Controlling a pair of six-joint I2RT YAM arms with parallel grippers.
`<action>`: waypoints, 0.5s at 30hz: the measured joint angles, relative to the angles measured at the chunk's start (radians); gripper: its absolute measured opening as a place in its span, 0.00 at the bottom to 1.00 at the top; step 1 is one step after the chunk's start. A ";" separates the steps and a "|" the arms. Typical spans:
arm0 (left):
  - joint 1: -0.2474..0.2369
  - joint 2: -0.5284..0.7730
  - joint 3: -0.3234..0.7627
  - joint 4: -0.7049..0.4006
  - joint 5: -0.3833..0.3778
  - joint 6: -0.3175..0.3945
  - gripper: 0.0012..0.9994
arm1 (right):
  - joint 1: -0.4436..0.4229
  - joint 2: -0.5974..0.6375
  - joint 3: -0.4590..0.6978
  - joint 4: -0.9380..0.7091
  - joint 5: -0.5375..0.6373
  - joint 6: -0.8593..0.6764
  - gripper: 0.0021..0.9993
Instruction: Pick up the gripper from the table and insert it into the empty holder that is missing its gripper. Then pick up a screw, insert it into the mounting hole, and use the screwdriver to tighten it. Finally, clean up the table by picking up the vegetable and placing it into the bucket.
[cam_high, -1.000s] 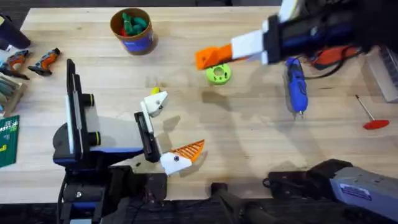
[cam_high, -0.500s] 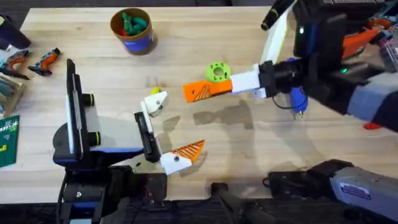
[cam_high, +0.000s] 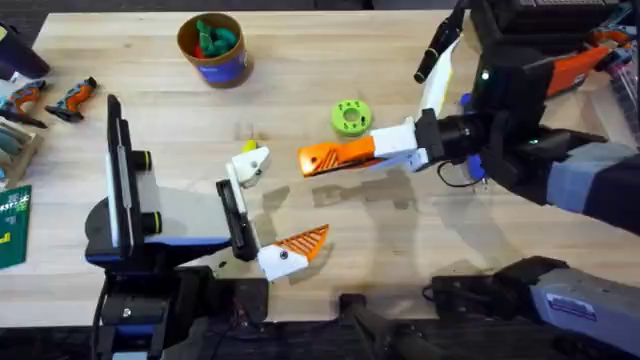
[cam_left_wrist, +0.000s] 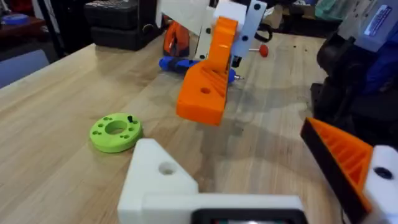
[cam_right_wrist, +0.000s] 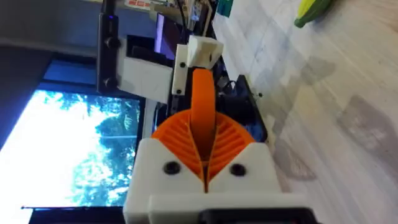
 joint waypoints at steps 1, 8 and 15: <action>0.000 0.000 0.000 0.000 0.000 0.000 0.99 | 0.000 0.000 0.000 0.006 0.000 0.010 0.01; 0.000 0.000 0.000 0.000 0.000 0.000 0.99 | -0.027 0.064 -0.010 0.281 -0.043 0.142 0.01; 0.000 0.000 0.000 0.000 0.000 0.000 0.99 | -0.030 0.217 -0.019 0.598 -0.114 0.341 0.01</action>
